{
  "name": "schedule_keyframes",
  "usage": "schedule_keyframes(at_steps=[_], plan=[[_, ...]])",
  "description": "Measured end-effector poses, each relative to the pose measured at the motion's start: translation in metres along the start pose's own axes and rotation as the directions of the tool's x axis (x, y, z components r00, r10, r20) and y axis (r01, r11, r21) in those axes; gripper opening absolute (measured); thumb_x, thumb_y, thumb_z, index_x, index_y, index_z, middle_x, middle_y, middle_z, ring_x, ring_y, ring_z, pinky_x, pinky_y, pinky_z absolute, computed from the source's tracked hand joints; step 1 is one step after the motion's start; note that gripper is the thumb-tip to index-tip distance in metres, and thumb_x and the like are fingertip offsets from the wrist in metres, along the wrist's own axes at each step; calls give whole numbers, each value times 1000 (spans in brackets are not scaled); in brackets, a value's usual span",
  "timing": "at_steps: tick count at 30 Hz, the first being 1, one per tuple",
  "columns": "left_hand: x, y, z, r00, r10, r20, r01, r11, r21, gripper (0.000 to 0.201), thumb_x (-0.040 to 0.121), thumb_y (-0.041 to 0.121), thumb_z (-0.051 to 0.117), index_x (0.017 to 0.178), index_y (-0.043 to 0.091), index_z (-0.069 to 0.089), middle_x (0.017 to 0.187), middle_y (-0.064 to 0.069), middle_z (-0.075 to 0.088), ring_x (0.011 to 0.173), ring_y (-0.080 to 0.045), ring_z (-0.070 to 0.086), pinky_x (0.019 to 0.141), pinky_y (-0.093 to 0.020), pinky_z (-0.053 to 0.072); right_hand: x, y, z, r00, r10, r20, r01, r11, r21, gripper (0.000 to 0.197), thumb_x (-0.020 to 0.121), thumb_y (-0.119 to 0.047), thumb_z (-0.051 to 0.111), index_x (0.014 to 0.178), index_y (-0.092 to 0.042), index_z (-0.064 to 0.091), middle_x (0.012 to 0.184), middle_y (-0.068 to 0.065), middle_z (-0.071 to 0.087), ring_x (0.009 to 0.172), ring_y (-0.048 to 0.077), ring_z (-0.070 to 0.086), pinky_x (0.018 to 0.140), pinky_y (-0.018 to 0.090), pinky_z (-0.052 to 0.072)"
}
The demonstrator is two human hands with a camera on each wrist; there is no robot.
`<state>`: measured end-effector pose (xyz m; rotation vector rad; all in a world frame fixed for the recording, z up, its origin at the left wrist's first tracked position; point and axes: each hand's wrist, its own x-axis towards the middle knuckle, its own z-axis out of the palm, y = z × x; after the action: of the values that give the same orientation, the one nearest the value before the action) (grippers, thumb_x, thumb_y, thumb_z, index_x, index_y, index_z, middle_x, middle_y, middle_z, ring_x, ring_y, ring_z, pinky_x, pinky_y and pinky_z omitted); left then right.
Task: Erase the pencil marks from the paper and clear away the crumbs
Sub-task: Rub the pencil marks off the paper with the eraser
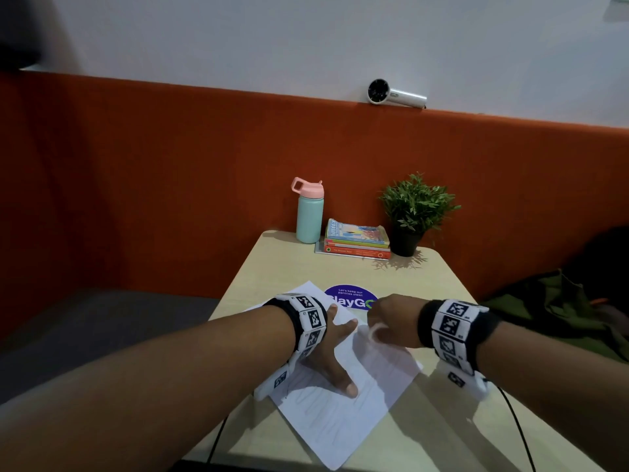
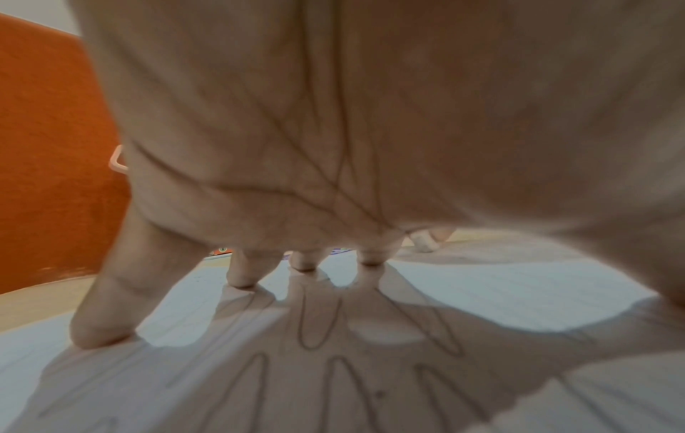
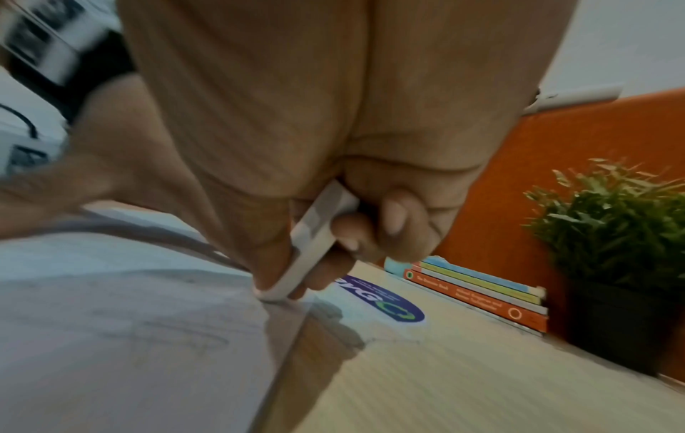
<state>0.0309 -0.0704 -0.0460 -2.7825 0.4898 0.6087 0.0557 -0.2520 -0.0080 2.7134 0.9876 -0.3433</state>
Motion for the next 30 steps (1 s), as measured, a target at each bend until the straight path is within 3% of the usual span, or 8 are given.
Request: schedule_keyframes(at_steps=[5, 10, 16, 21, 23, 27, 30], plan=[[-3, 0, -1, 1000, 15, -17, -15, 1000, -19, 126, 61, 97, 55, 154, 51, -16, 167, -8, -21, 154, -43, 4, 119, -64, 12, -11, -34, 17, 989, -135, 60, 133, 991, 23, 30, 94, -31, 43, 106, -19, 67, 106, 0, 65, 95, 20, 62, 86, 39, 53], [0, 0, 0, 1000, -2, 12, 2, 1000, -7, 127, 64, 98, 51, 156, 44, -18, 167, -7, -22, 155, -42, -1, 118, -66, 5, -3, 0, 4, 1000, -6, 0, 6, 998, -67, 30, 97, -32, 45, 118, -21, 63, 115, 0, 62, 101, 18, 59, 90, 36, 52], [-2, 1, -2, 1000, -10, 12, 10, 1000, 7, 129, 62, 99, 52, 156, 44, -19, 167, -7, -23, 155, -41, 0, 119, -63, 9, -22, -39, 15, 989, -134, 67, 139, 987, -84, 31, 96, -29, 43, 118, -22, 63, 114, -2, 58, 100, 21, 60, 86, 41, 53], [-5, 1, -3, 1000, -7, 14, 7, 1000, -1, 127, 66, 96, 52, 158, 41, -16, 168, -9, -19, 155, -42, 0, 119, -66, 7, -1, 6, 5, 998, 58, 37, -57, 997, -43, 31, 96, -33, 43, 115, -21, 64, 110, -1, 61, 99, 19, 59, 89, 40, 53], [-8, 3, -7, 1000, -9, 7, 9, 1000, 14, 127, 66, 96, 53, 159, 40, -13, 169, -11, -15, 155, -41, 4, 119, -65, 10, 4, 10, 7, 997, 61, 41, -59, 996, -61, 29, 95, -33, 43, 112, -21, 64, 106, 0, 61, 96, 19, 59, 87, 39, 53], [-9, 13, -13, 998, 48, -26, -47, 998, 51, 124, 65, 95, 56, 160, 38, 0, 169, -13, 8, 149, -40, 27, 115, -60, 28, 3, 8, 8, 997, 65, 43, -62, 996, -59, 30, 95, -33, 44, 114, -21, 64, 107, 0, 62, 97, 19, 59, 89, 40, 53], [-8, 20, -8, 997, 57, -46, -57, 998, -3, 120, 63, 96, 56, 157, 49, -3, 170, -9, -1, 151, -42, 21, 116, -62, 22, -5, -1, 7, 999, 30, 26, -29, 999, -44, 31, 97, -30, 46, 121, -23, 62, 113, 1, 62, 102, 19, 59, 91, 38, 52]])
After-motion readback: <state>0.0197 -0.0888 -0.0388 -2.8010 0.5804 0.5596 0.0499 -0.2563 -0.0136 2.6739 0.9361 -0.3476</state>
